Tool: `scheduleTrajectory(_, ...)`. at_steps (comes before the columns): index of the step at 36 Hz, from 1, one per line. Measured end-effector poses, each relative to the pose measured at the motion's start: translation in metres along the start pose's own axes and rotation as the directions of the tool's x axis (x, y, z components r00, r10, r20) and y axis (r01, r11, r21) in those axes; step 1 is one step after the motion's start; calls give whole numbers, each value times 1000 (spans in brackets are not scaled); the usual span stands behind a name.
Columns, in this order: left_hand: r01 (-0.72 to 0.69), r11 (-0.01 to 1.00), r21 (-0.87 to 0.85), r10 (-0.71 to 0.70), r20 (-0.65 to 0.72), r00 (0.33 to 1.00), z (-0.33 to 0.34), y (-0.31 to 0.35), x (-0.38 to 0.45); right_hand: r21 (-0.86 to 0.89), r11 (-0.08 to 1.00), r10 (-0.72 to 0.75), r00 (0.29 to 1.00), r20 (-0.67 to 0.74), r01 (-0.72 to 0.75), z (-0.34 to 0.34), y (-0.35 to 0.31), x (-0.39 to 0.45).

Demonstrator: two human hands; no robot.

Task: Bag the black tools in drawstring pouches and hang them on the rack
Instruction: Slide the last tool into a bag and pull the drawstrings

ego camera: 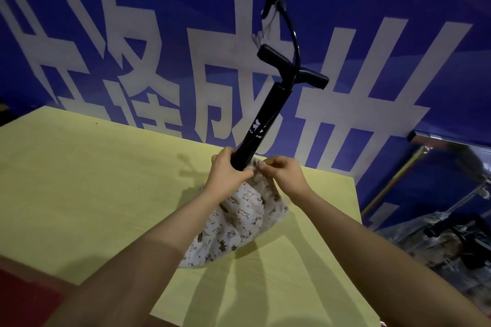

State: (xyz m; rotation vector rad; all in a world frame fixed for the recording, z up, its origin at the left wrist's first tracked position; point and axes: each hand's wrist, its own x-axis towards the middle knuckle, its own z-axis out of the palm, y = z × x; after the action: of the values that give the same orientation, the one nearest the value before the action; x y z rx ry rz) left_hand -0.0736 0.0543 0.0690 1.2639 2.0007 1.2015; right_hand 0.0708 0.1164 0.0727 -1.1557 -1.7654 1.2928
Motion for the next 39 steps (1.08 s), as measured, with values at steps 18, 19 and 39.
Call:
scheduleTrajectory(18,-9,1000,-14,9,28,1000,18,-15,4,182,983,-58,990,129,34,-13,-19,3)
scheduleTrajectory(19,-2,1000,-14,3,39,999,19,-16,6,171,984,-76,985,154,49,-15,-21,3)
scheduleTrajectory(39,-82,989,119,38,330,943,19,-41,6,-74,996,51,998,28,-49,2,7,0)
